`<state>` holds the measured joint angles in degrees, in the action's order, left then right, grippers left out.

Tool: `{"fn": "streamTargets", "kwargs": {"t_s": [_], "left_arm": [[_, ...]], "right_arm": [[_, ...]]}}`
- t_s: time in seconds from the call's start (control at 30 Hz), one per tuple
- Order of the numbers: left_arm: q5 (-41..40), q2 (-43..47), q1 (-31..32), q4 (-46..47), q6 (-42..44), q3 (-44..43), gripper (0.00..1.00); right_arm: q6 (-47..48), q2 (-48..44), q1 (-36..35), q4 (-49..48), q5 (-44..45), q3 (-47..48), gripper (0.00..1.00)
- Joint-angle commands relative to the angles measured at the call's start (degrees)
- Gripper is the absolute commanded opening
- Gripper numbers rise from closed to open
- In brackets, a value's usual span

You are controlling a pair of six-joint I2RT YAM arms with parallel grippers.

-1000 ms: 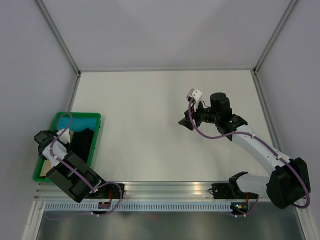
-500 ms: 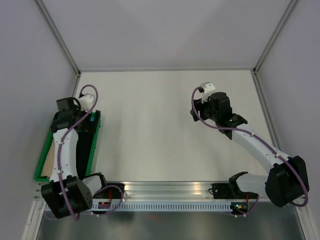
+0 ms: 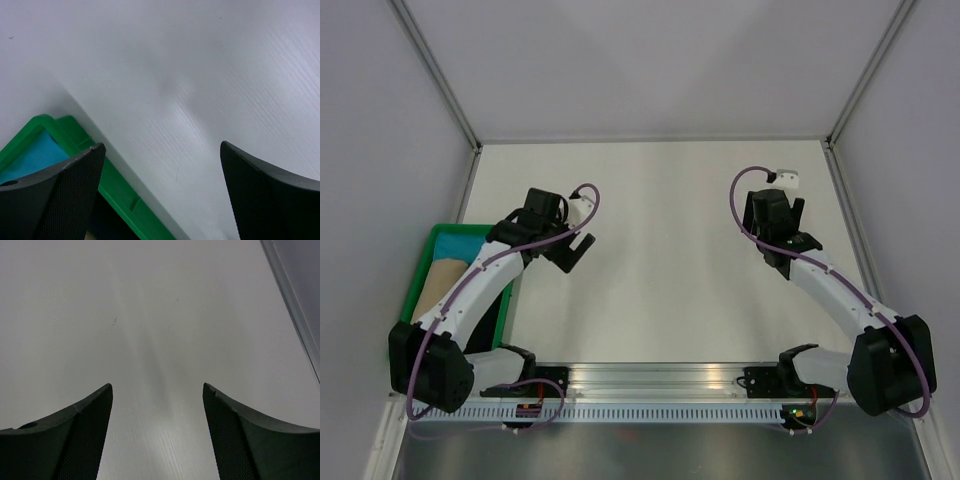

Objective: Roll the t-shirts
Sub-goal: Place the rolled tshirt into the container

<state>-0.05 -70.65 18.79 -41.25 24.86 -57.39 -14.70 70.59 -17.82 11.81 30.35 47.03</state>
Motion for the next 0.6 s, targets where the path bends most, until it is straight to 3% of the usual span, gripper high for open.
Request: {"fn": "streamTargets", "kwargs": {"t_s": [0.0,0.57], "left_arm": [[1.6,3.0,-0.1,3.5,0.2,1.7,1.0],[0.7,4.6,0.0,7.5,0.5,7.8,1.0]], "right_arm": [[-3.1,-2.7,0.0,0.1,7.2,-0.5,0.78],[-4.5,-7.4,0.0,-3.4,8.2,-2.5,0.77]]}}
